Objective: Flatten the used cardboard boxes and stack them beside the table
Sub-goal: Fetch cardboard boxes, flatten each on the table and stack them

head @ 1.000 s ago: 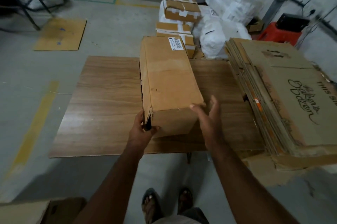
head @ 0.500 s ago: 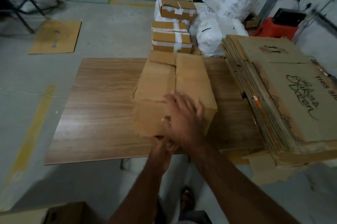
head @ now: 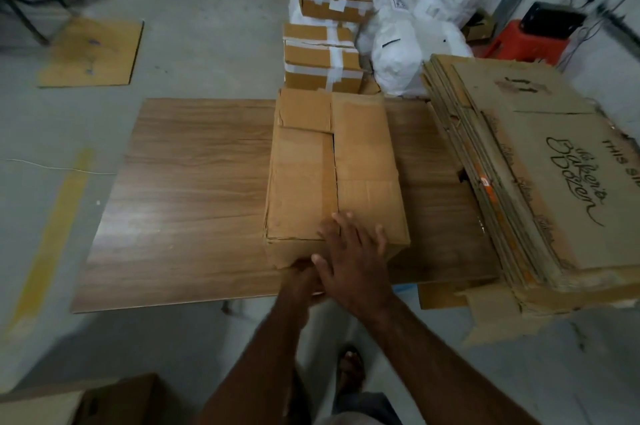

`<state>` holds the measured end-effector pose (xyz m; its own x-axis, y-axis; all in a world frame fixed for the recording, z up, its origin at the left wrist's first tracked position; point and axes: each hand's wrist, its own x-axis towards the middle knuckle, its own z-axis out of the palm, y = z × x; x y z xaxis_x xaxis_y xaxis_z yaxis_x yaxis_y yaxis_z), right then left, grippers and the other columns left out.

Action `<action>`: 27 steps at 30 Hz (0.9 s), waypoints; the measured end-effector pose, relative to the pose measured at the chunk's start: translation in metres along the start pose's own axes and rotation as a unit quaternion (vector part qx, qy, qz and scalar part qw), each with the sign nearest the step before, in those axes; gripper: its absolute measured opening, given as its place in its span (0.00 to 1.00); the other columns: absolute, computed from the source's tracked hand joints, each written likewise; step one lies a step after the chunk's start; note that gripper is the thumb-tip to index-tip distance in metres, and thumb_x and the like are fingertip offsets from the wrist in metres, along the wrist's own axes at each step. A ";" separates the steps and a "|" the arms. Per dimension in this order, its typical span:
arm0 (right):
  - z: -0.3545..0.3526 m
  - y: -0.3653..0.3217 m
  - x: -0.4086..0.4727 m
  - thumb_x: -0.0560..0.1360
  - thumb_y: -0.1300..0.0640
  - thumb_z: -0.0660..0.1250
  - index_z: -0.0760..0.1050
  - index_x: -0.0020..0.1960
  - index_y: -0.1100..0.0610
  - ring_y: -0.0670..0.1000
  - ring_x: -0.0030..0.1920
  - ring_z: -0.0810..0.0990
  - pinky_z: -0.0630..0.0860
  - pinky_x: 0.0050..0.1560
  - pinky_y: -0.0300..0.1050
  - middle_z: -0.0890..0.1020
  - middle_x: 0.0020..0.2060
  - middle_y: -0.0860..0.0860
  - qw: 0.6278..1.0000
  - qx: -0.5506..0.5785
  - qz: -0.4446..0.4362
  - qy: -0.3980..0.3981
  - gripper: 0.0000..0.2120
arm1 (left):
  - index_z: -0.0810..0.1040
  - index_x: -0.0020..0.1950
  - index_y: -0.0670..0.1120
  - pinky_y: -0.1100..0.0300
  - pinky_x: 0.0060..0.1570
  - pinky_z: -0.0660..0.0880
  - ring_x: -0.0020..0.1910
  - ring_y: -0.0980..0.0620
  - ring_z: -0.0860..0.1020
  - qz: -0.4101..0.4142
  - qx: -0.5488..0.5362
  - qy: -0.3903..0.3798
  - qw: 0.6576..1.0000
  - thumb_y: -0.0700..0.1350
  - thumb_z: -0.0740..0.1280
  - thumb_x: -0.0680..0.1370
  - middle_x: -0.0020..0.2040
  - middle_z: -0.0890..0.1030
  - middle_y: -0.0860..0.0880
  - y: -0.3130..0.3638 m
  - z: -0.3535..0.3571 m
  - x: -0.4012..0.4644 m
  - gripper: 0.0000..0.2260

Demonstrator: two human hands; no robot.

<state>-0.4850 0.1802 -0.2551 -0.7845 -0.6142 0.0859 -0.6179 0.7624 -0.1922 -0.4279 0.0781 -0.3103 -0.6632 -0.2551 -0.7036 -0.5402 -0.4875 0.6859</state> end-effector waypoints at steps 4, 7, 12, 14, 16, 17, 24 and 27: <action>-0.021 0.010 0.022 0.79 0.36 0.58 0.71 0.67 0.44 0.52 0.66 0.72 0.66 0.67 0.61 0.73 0.67 0.47 0.996 0.071 0.043 -0.026 0.20 | 0.75 0.58 0.31 0.54 0.35 0.79 0.38 0.41 0.82 0.002 -0.050 0.168 0.984 0.38 0.63 0.82 0.52 0.80 0.29 0.011 -0.069 0.008 0.11; -0.042 0.032 0.059 0.78 0.39 0.63 0.73 0.67 0.50 0.54 0.63 0.74 0.74 0.61 0.57 0.75 0.64 0.51 0.981 0.148 0.124 0.025 0.23 | 0.76 0.59 0.36 0.52 0.36 0.77 0.44 0.43 0.81 0.055 -0.043 0.268 0.961 0.39 0.63 0.82 0.55 0.81 0.34 0.059 -0.099 0.018 0.09; -0.075 0.077 0.130 0.77 0.47 0.71 0.64 0.75 0.58 0.58 0.65 0.73 0.79 0.59 0.57 0.68 0.71 0.55 0.926 0.221 0.307 -0.016 0.32 | 0.78 0.61 0.41 0.50 0.49 0.77 0.53 0.44 0.79 0.170 0.144 0.225 0.949 0.49 0.67 0.80 0.57 0.81 0.42 0.174 -0.060 0.042 0.15; -0.078 0.093 0.146 0.78 0.47 0.68 0.66 0.74 0.60 0.59 0.63 0.75 0.78 0.58 0.53 0.70 0.70 0.57 0.899 0.262 0.344 -0.070 0.30 | 0.78 0.62 0.40 0.45 0.55 0.79 0.55 0.42 0.79 0.163 0.231 0.196 0.939 0.55 0.70 0.75 0.58 0.81 0.41 0.202 -0.036 0.054 0.23; -0.076 0.105 0.155 0.79 0.47 0.65 0.71 0.71 0.61 0.60 0.63 0.76 0.77 0.60 0.51 0.74 0.67 0.59 0.883 0.285 0.347 -0.133 0.26 | 0.76 0.65 0.40 0.42 0.56 0.81 0.56 0.39 0.80 0.120 0.245 0.173 0.946 0.59 0.73 0.71 0.62 0.78 0.39 0.217 -0.014 0.063 0.31; -0.076 0.110 0.157 0.78 0.46 0.66 0.71 0.71 0.61 0.60 0.62 0.77 0.78 0.60 0.52 0.76 0.66 0.59 0.873 0.306 0.354 -0.139 0.27 | 0.74 0.68 0.40 0.41 0.57 0.80 0.59 0.38 0.79 0.103 0.255 0.181 0.944 0.59 0.74 0.71 0.65 0.75 0.39 0.221 -0.003 0.068 0.33; -0.086 0.093 0.091 0.63 0.38 0.78 0.77 0.60 0.54 0.52 0.56 0.81 0.80 0.55 0.49 0.83 0.56 0.53 0.740 0.530 0.369 -0.190 0.32 | 0.70 0.71 0.40 0.43 0.67 0.66 0.71 0.38 0.67 0.255 0.511 0.246 0.783 0.62 0.70 0.76 0.72 0.69 0.39 0.270 0.046 0.091 0.33; -0.080 0.060 0.056 0.70 0.43 0.78 0.76 0.58 0.55 0.51 0.54 0.81 0.77 0.53 0.46 0.83 0.52 0.54 0.656 0.602 0.389 -0.237 0.24 | 0.68 0.73 0.46 0.38 0.69 0.62 0.71 0.40 0.67 0.298 0.633 0.151 0.698 0.67 0.68 0.75 0.72 0.68 0.43 0.283 0.056 0.104 0.35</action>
<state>-0.5698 0.2079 -0.1835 -0.5570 -0.3474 -0.7543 0.6730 0.3434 -0.6551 -0.6793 -0.0394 -0.1791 -0.9295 -0.3553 -0.0986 -0.3665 0.8608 0.3530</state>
